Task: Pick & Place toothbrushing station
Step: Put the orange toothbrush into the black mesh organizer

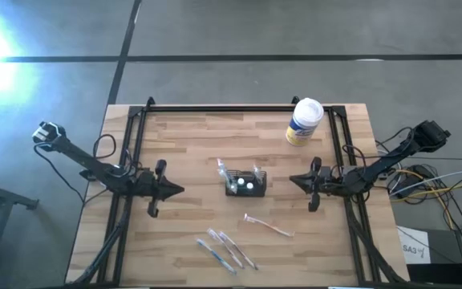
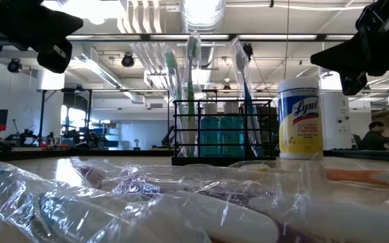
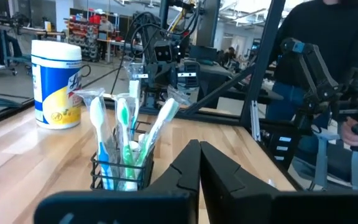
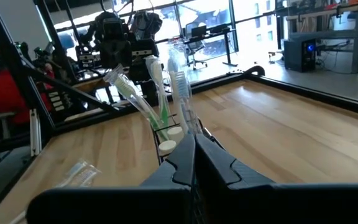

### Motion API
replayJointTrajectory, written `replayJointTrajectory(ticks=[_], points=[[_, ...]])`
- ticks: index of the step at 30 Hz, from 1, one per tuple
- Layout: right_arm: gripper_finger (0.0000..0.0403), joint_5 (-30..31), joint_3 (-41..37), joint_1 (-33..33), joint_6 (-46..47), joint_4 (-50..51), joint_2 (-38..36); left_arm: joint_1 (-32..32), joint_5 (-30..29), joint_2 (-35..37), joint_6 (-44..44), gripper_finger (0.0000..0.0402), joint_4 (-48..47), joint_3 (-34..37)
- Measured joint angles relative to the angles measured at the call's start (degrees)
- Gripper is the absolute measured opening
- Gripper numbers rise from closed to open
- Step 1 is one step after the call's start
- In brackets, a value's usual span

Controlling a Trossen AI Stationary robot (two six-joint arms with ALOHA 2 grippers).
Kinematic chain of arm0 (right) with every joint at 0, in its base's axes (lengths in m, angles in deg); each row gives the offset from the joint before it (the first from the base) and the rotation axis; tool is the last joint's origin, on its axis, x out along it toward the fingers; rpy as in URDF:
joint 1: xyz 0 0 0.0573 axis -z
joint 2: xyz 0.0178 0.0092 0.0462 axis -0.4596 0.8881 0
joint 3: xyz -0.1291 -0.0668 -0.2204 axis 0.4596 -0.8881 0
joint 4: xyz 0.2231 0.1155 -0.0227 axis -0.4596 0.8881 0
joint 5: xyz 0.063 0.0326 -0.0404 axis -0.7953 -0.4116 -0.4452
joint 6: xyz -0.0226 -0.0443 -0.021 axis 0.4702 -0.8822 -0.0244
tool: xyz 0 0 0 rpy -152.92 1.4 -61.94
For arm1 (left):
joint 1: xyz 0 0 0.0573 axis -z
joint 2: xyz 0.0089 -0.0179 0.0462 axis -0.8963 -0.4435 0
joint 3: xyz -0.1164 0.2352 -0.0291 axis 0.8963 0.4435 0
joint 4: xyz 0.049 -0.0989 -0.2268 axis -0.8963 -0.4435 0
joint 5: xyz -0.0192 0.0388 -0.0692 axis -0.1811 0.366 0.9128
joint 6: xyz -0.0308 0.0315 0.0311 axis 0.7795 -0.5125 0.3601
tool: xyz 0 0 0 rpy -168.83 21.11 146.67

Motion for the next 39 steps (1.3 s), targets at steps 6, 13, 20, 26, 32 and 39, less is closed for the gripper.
replayJointTrajectory(ticks=[6, 13, 20, 26, 32, 39], points=[[0.0008, 0.00, 0.00, 0.04, -0.01, 0.01, 0.00, 0.00, 0.00, -0.02, -0.31, 0.0010, 0.03, 0.00], [0.0008, -0.11, 0.00, 0.00, 2.08, 0.02, 0.00, 0.00, 0.00, -0.11, -0.63, 0.0010, 0.05, 0.00], [0.0008, -0.17, 0.00, 0.00, 2.56, 0.07, 0.00, 0.00, 0.00, -0.11, -1.38, 0.0012, -0.76, 0.00], [0.0008, -4.00, 0.00, 0.00, 3.66, 0.05, -0.02, 0.44, 2.32, -0.55, -2.93, 0.0004, -0.34, 0.00], [0.0008, -6.87, 0.86, -0.11, 3.66, -0.21, 0.03, 0.37, 4.10, -0.50, -10.23, 0.0003, 0.17, -1.76], [0.0008, -5.74, 2.15, -0.11, -0.46, 0.52, 0.09, 0.10, 0.76, -0.50, -17.02, 0.0017, 0.39, -3.67]])
